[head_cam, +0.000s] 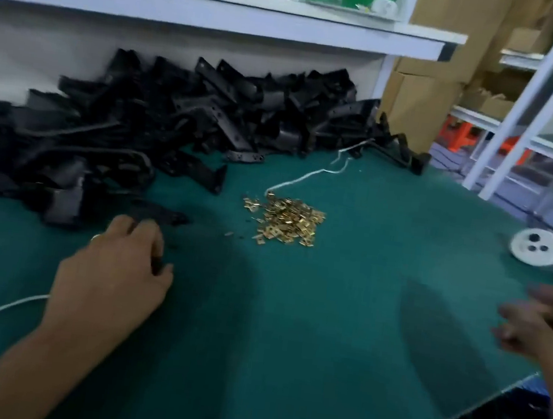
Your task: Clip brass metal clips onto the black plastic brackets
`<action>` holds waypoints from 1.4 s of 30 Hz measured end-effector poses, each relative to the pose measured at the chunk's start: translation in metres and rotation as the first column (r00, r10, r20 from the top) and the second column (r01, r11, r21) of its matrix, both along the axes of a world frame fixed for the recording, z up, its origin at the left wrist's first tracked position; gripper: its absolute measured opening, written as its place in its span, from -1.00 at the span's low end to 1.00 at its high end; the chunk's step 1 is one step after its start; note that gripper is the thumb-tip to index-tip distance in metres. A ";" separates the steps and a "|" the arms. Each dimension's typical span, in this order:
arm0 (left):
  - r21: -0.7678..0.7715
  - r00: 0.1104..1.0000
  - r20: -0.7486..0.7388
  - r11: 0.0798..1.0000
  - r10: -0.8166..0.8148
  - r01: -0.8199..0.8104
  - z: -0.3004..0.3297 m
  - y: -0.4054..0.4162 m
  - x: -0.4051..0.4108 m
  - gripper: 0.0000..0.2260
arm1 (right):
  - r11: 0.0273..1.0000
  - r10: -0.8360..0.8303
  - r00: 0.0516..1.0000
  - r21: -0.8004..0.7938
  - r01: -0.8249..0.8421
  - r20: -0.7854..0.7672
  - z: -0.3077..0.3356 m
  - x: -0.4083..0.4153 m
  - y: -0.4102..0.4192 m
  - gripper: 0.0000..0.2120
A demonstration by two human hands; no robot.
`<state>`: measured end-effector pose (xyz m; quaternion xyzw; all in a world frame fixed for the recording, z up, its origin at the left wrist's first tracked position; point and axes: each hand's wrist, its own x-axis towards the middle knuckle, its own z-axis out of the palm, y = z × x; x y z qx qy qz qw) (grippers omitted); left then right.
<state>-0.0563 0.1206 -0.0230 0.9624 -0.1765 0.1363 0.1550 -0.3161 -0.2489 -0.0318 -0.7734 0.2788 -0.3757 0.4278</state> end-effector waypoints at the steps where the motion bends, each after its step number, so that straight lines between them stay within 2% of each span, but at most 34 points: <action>1: -0.033 0.999 -0.018 0.999 0.029 -0.030 -0.001 0.003 0.006 -0.75 | 0.997 0.057 0.998 -0.049 -0.056 0.018 0.011 0.031 0.020 -0.87; 2: -0.017 0.996 -0.049 0.997 0.072 -0.073 -0.002 0.005 0.007 -0.70 | 0.987 0.093 0.996 -0.131 -0.091 0.009 0.021 0.059 0.041 -0.95; 4: 0.018 0.989 -0.068 0.992 0.129 -0.128 -0.008 0.012 0.016 -0.61 | 0.900 0.287 0.947 -0.298 -0.319 -0.146 0.030 0.117 0.075 -0.93; 5: 0.036 0.987 -0.070 0.989 0.144 -0.142 -0.010 0.015 0.022 -0.57 | 0.857 0.341 0.914 -0.328 -0.398 -0.218 0.030 0.142 0.086 -0.97; 7: 0.063 0.982 -0.089 0.985 0.166 -0.160 -0.010 0.021 0.026 -0.49 | 0.778 0.375 0.848 -0.371 -0.507 -0.373 0.027 0.192 0.096 -0.93; 9: 0.051 0.982 -0.121 0.989 0.142 -0.137 -0.010 0.023 0.027 -0.42 | 0.719 0.402 0.797 -0.383 -0.579 -0.451 0.028 0.234 0.098 -0.91; 13: -0.010 0.993 -0.116 1.000 0.026 -0.028 -0.018 0.021 0.033 -0.39 | 0.641 0.284 0.825 -0.543 -0.543 -0.489 0.010 0.281 0.095 -0.80; 16: -0.046 0.998 -0.040 0.998 -0.044 0.042 -0.026 0.016 0.038 -0.50 | 0.502 0.152 0.809 -0.661 -0.559 -0.568 -0.002 0.291 0.103 -0.68; 18: -0.048 0.997 0.016 0.996 -0.073 0.074 -0.030 0.014 0.040 -0.58 | 0.453 0.127 0.814 -0.697 -0.556 -0.567 -0.007 0.292 0.103 -0.71; 21: -0.023 0.994 0.083 0.997 -0.071 0.073 -0.032 0.012 0.040 -0.66 | 0.500 0.176 0.851 -0.699 -0.511 -0.496 -0.010 0.291 0.102 -0.85; 24: 0.004 0.991 0.113 0.997 -0.076 0.076 -0.030 0.011 0.039 -0.60 | 0.567 0.228 0.859 -0.655 -0.500 -0.459 -0.009 0.292 0.102 -0.96; 28: -0.020 0.992 0.085 0.996 -0.089 0.091 -0.024 0.012 0.038 -0.41 | 0.608 0.226 0.861 -0.625 -0.490 -0.455 -0.011 0.290 0.096 -0.85; 32: -0.177 0.991 0.067 0.976 -0.112 0.122 -0.021 0.011 0.036 -0.37 | 0.609 0.200 0.849 -0.617 -0.499 -0.489 -0.008 0.287 0.093 -0.92; 36: -0.128 0.987 0.087 0.981 -0.135 0.146 -0.022 0.010 0.035 -0.33 | 0.590 0.294 0.828 -0.591 -0.550 -0.478 -0.008 0.286 0.095 -0.85; 39: -0.096 0.979 0.114 0.980 -0.166 0.177 -0.024 0.010 0.036 -0.35 | 0.686 0.501 0.817 -0.444 -0.576 -0.286 -0.007 0.280 0.102 -0.86; 41: -0.107 0.979 0.113 0.978 -0.168 0.180 -0.024 0.010 0.037 -0.37 | 0.771 0.589 0.804 -0.241 -0.589 -0.083 -0.008 0.276 0.116 -0.87; 42: -0.114 0.980 0.113 0.978 -0.163 0.175 -0.024 0.010 0.037 -0.38 | 0.781 0.616 0.787 -0.134 -0.610 0.012 -0.010 0.275 0.127 -0.87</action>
